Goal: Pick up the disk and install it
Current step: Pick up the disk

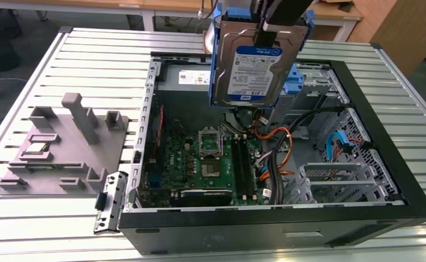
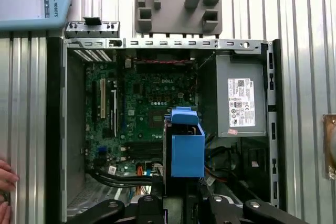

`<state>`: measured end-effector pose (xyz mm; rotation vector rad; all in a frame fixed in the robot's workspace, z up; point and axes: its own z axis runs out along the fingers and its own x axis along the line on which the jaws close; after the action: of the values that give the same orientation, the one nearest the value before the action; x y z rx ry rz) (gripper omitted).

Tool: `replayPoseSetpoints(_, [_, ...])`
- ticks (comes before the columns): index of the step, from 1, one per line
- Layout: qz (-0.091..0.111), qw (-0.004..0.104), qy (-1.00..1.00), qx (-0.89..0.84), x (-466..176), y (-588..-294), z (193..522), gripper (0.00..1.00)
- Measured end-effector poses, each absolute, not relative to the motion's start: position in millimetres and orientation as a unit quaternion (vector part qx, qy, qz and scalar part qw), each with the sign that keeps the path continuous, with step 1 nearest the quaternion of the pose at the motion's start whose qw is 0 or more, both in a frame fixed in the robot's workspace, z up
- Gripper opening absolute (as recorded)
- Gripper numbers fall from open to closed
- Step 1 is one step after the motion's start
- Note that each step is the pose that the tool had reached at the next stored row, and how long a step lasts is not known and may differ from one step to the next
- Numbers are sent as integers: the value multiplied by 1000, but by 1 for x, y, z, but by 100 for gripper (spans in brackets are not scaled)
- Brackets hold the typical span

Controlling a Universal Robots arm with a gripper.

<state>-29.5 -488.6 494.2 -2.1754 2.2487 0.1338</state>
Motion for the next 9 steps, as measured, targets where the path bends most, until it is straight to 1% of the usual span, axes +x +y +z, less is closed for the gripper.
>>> replayPoseSetpoints(1, [43,5,718,-695,-29,-497,494,35])
replayPoseSetpoints(9, [41,3,718,-695,-28,-516,494,35])
